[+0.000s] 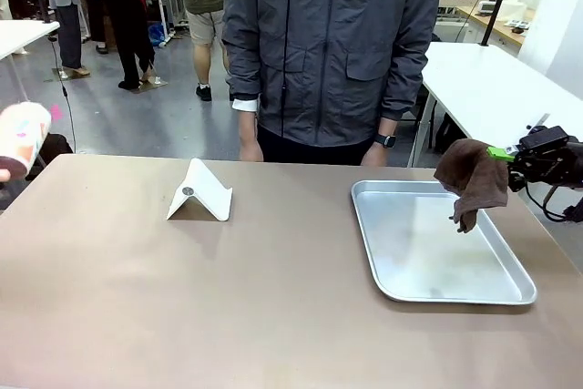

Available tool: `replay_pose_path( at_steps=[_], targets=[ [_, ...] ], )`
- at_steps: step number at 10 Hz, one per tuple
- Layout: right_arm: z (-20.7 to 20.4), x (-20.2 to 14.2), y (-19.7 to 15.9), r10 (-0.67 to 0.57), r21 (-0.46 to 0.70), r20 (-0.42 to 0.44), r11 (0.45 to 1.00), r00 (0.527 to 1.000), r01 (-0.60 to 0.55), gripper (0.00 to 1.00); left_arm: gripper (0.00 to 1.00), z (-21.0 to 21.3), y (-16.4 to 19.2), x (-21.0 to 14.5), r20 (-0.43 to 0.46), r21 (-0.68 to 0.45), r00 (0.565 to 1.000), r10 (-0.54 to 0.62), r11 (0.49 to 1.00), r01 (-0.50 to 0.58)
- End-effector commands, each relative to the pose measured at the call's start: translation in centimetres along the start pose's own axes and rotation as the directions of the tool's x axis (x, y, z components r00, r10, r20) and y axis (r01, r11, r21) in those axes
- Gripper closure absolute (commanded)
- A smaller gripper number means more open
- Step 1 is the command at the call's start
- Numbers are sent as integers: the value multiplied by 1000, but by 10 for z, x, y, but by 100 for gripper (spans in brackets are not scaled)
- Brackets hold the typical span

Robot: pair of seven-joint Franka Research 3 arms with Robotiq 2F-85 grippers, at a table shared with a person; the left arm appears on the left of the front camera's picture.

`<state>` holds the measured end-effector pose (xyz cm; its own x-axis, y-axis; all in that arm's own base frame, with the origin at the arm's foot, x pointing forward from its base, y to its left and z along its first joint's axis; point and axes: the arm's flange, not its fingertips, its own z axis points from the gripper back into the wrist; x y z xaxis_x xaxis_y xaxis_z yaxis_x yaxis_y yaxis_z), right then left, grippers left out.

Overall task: Clean the surface of the table.
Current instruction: Clean the area not pointed to by the person, then return the Lint Roller and towel to their original positions.

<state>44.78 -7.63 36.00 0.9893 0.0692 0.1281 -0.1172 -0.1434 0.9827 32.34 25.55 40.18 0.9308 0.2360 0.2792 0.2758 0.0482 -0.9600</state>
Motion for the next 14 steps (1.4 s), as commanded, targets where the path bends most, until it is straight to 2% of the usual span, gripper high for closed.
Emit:
replay_pose_path(
  at_steps=[1,2,3,14],
  targets=[
    [-2,-2,6,11,4,-2,1000,1000,-11,93,78,-5,9,4,-57,51,996,65,997,-62],
    [-2,-2,6,11,4,-2,1000,1000,-11,93,78,-12,12,5,-82,75,994,72,995,-66],
    [-2,-2,6,11,4,-2,1000,1000,-11,93,78,0,14,-2,-22,18,999,40,999,-40],
    [-2,-2,6,11,4,-2,1000,1000,-11,93,78,0,14,-2,-22,18,999,40,999,-40]
  ],
)
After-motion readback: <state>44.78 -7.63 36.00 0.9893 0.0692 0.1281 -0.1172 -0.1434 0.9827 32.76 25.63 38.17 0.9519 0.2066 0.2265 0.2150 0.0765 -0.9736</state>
